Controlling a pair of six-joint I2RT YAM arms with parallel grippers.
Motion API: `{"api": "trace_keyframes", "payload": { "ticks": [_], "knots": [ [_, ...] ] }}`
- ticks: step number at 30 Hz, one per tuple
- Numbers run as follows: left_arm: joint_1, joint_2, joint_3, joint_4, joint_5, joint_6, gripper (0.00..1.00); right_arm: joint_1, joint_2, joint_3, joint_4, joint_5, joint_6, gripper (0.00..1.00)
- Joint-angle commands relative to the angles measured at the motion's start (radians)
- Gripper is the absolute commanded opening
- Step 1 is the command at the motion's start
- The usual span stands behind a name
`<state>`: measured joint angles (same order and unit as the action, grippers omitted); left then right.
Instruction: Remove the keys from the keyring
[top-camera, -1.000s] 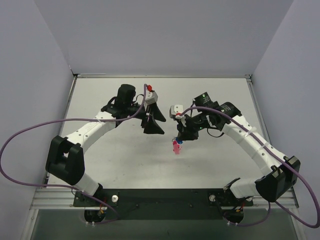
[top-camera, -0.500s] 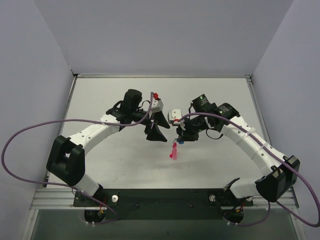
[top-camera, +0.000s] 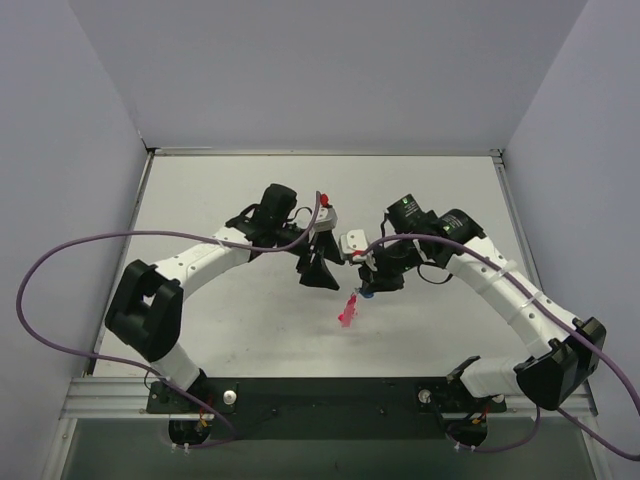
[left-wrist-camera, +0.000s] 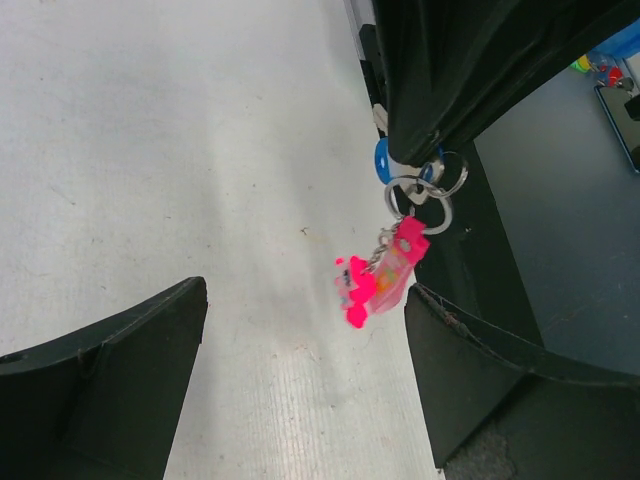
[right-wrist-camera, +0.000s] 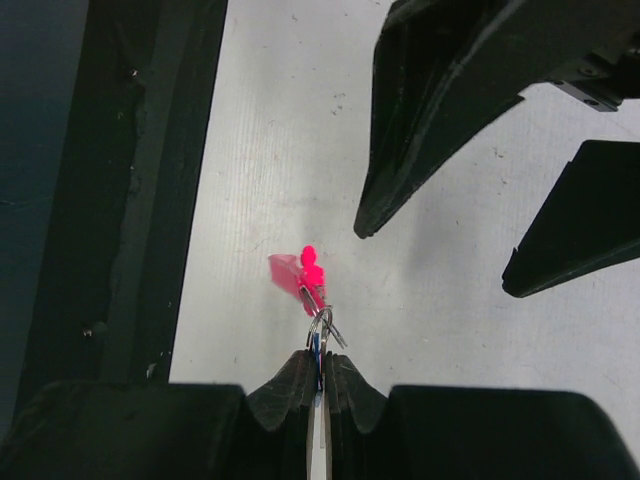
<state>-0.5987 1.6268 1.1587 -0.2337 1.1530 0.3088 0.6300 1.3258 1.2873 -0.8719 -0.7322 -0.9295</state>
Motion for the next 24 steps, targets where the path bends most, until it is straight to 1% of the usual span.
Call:
{"api": "trace_keyframes", "payload": {
  "ticks": [1, 4, 5, 6, 8, 11, 15, 17, 19, 24],
  "knots": [
    [0.004, 0.054, 0.101, -0.071, 0.047, 0.07, 0.9, 0.008, -0.033, 0.003, -0.059, -0.064, -0.045, 0.0],
    [0.004, 0.091, 0.128, -0.082, 0.077, 0.073, 0.9, 0.011, -0.008, 0.0, -0.073, -0.093, -0.057, 0.0],
    [0.004, 0.094, 0.101, -0.052, 0.092, 0.058, 0.9, 0.017, 0.01, 0.004, -0.076, -0.092, -0.058, 0.0],
    [0.002, 0.091, 0.082, 0.039, 0.096, -0.001, 0.9, 0.029, 0.018, 0.009, -0.088, -0.082, -0.058, 0.0],
    [0.002, 0.087, 0.049, 0.121, 0.106, -0.06, 0.9, 0.04, 0.036, 0.026, -0.095, -0.067, -0.055, 0.0],
    [0.002, 0.097, 0.049, 0.122, 0.125, -0.073, 0.9, 0.062, 0.056, 0.044, -0.098, -0.039, -0.052, 0.0],
    [-0.004, 0.105, 0.024, 0.218, 0.142, -0.158, 0.9, 0.096, 0.085, 0.098, -0.095, 0.005, -0.022, 0.0],
    [-0.009, 0.107, 0.012, 0.22, 0.146, -0.166, 0.89, 0.108, 0.101, 0.112, -0.096, 0.034, -0.011, 0.0],
    [-0.015, 0.11, 0.003, 0.255, 0.148, -0.166, 0.88, 0.114, 0.105, 0.127, -0.093, 0.06, 0.006, 0.0],
    [-0.024, 0.116, -0.008, 0.278, 0.215, -0.191, 0.84, 0.117, 0.099, 0.141, -0.091, 0.12, 0.021, 0.0]
  ]
}}
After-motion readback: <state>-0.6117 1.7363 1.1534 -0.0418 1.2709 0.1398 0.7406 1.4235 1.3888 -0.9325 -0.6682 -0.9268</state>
